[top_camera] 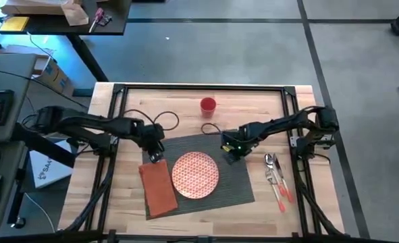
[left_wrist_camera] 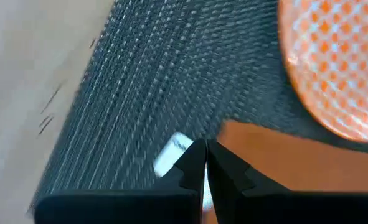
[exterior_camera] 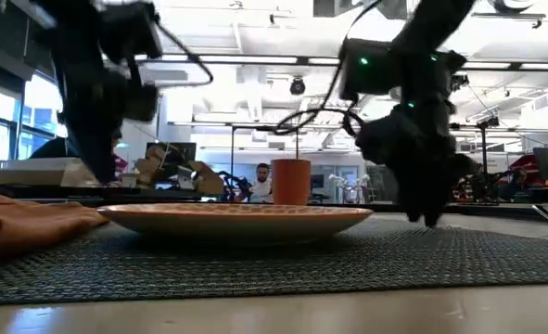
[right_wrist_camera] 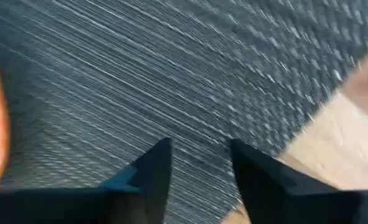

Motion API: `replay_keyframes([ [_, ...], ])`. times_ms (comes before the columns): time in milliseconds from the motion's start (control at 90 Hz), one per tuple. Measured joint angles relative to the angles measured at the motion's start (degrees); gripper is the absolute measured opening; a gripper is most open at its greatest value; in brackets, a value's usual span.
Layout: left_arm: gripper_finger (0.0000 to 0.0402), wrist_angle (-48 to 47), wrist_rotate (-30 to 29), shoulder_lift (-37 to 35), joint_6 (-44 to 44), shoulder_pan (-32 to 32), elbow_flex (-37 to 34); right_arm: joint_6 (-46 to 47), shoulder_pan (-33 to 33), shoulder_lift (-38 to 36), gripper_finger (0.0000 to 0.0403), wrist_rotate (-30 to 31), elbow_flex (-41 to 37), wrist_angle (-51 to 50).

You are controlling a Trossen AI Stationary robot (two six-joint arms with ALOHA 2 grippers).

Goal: Set table place
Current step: Adjust the gray tablemat, then put the orange cup to the top of the orange table napkin on the tablemat

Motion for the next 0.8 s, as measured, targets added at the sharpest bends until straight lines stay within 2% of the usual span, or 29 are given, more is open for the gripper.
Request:
replay_keyframes([
  [178, 0.0000, 8.6, -2.8, 7.2, 5.5, 1.4, -3.0, 6.9, 5.0, -0.1, 0.0057, -0.6, -2.0, 1.3],
  [289, 0.0000, 12.3, -2.8, 9.4, 6.1, 2.1, -2.9, 9.3, 8.1, -0.1, 0.0046, 0.1, -2.0, 1.6],
  [389, 0.0000, 11.9, -2.2, 8.4, 3.9, 2.2, -2.4, 11.7, 9.5, -0.9, 0.0045, 1.7, -2.0, 0.3],
  [567, 0.0000, 5.3, -2.0, 3.4, 2.1, 1.1, 1.9, 10.0, 8.3, -5.5, 0.0067, 2.9, 0.0, -4.7],
  [700, 0.0000, 1.1, -4.1, -0.8, 3.2, 1.2, 5.8, 6.4, 5.0, -9.6, 0.0098, 3.0, 2.6, -8.5],
  [800, 0.0000, -0.8, -5.7, -4.6, 3.6, 1.3, 10.0, 1.8, 1.2, -11.8, 0.0128, 3.0, 6.1, -7.1],
])
